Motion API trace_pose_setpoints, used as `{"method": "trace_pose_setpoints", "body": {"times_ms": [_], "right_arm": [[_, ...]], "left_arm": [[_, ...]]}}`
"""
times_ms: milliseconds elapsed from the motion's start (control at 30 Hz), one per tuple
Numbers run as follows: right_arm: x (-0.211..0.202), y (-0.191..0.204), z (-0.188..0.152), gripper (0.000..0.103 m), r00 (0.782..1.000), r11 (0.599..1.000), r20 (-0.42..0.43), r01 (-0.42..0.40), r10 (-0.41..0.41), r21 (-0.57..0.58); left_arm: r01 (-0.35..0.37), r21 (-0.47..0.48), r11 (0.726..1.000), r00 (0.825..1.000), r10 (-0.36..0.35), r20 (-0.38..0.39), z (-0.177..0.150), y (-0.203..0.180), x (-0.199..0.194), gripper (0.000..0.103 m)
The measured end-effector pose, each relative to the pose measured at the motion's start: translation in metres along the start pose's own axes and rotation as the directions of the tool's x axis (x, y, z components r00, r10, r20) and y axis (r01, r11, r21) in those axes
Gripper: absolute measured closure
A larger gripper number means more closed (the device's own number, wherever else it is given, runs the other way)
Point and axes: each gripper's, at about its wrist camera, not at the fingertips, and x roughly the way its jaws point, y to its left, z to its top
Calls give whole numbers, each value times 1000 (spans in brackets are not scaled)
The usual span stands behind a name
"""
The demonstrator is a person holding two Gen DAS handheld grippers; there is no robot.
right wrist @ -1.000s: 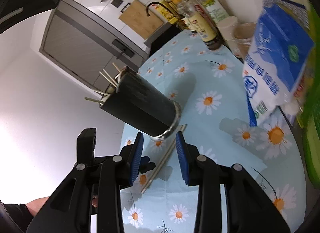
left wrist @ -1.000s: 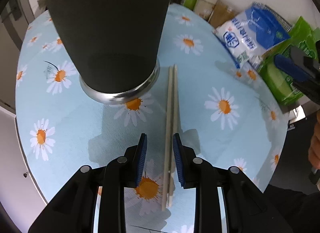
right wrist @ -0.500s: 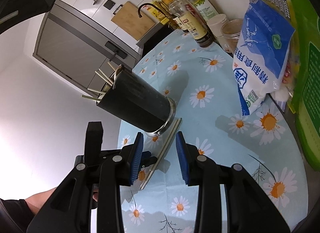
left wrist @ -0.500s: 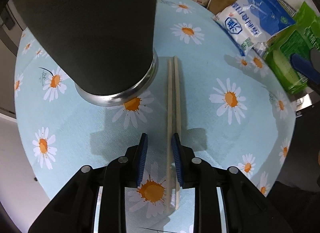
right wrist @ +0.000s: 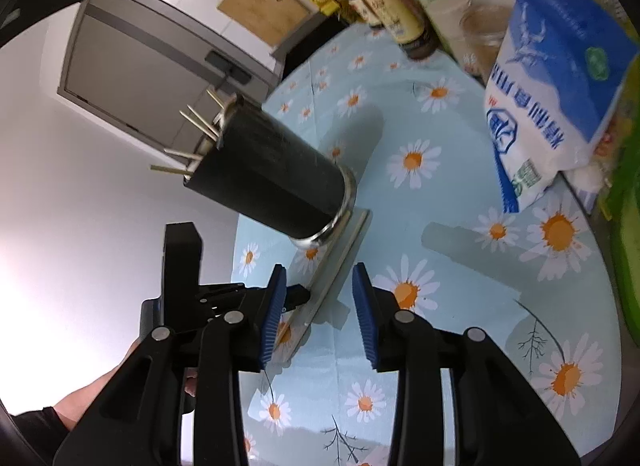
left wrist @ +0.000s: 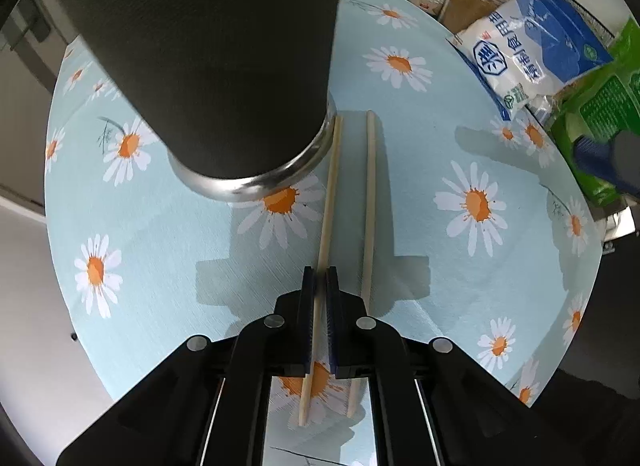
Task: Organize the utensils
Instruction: 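Grasp one chopstick with the left tool while the right tool grasps the other chopstick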
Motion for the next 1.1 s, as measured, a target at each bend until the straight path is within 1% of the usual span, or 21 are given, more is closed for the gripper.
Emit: {"method": "trace_pose_setpoints", "body": {"times_ms": [133, 233, 267, 367, 500, 600, 667, 700, 800, 867, 900, 967, 1000, 1033, 1067, 1100], "right_arm": [[24, -8, 8, 64, 993, 998, -120, 2, 5, 64], [36, -9, 12, 64, 986, 995, -164, 33, -18, 90], [39, -9, 13, 64, 984, 994, -177, 39, -20, 101], [51, -8, 17, 64, 975, 990, -216, 72, -45, 122], [68, -7, 20, 64, 968, 977, -241, 118, -73, 176], [80, -5, 20, 64, 960, 957, -258, 172, -109, 235], [88, -1, 18, 64, 952, 936, -274, 214, -136, 279], [93, 4, 17, 64, 943, 924, -285, 254, -171, 286], [105, 17, 17, 64, 922, 901, -296, 333, -249, 280], [117, 28, 16, 64, 904, 884, -305, 383, -300, 268], [123, 33, 15, 65, 890, 869, -310, 419, -335, 262], [132, 38, 13, 69, 870, 844, -320, 464, -376, 270], [137, 40, 12, 71, 848, 822, -324, 507, -420, 261], [140, 41, 12, 72, 833, 806, -326, 533, -446, 258], [143, 42, 11, 76, 818, 788, -332, 559, -471, 259], [145, 42, 11, 77, 803, 773, -337, 580, -491, 258]], "left_arm": [[8, -34, 999, 1000, -7, 29, -11, 2, -11, 99], [17, -65, 998, 999, -14, 53, -22, 7, -20, 99], [24, -76, 997, 998, -20, 60, -24, 2, -25, 99], [53, -94, 994, 996, -45, 80, -37, 4, -31, 99], [110, -108, 988, 989, -98, 109, -59, 9, -42, 99], [153, -115, 982, 981, -137, 134, -75, 21, -51, 99], [182, -115, 977, 974, -164, 155, -83, 28, -55, 99], [196, -116, 974, 970, -175, 167, -87, 33, -58, 100], [240, -129, 962, 955, -209, 212, -97, 50, -67, 99], [276, -129, 952, 940, -240, 244, -102, 60, -71, 100], [286, -128, 950, 935, -248, 253, -102, 63, -71, 100], [304, -123, 945, 924, -260, 280, -104, 68, -73, 100], [312, -124, 942, 919, -266, 289, -106, 72, -74, 100], [324, -126, 938, 914, -276, 299, -109, 77, -75, 100], [331, -125, 935, 909, -281, 307, -112, 80, -77, 100], [338, -125, 933, 905, -285, 315, -115, 84, -78, 100]]}}
